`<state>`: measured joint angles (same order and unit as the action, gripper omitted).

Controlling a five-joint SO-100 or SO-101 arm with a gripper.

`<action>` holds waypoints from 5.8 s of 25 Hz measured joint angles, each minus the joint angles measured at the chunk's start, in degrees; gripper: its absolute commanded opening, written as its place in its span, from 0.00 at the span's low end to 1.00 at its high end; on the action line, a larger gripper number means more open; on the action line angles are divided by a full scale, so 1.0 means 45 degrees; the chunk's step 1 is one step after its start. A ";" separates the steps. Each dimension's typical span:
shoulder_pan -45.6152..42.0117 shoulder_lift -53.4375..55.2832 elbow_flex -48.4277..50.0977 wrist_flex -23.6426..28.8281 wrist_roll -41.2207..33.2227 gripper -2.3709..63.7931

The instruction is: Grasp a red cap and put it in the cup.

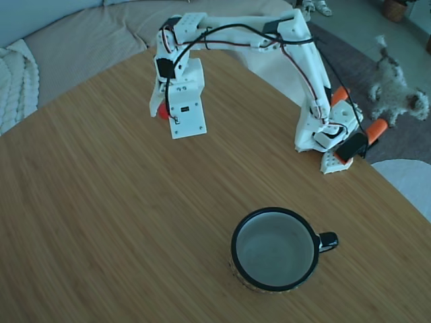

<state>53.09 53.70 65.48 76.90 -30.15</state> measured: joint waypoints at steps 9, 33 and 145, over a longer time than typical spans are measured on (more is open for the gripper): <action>-0.0918 0.0000 0.0000 0.0000 0.0176 0.67; -0.1133 -0.1641 -0.2500 0.1016 0.0312 0.67; 0.1035 -0.2832 -0.3672 0.1055 0.0586 0.40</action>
<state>57.74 40.96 48.96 81.65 -27.51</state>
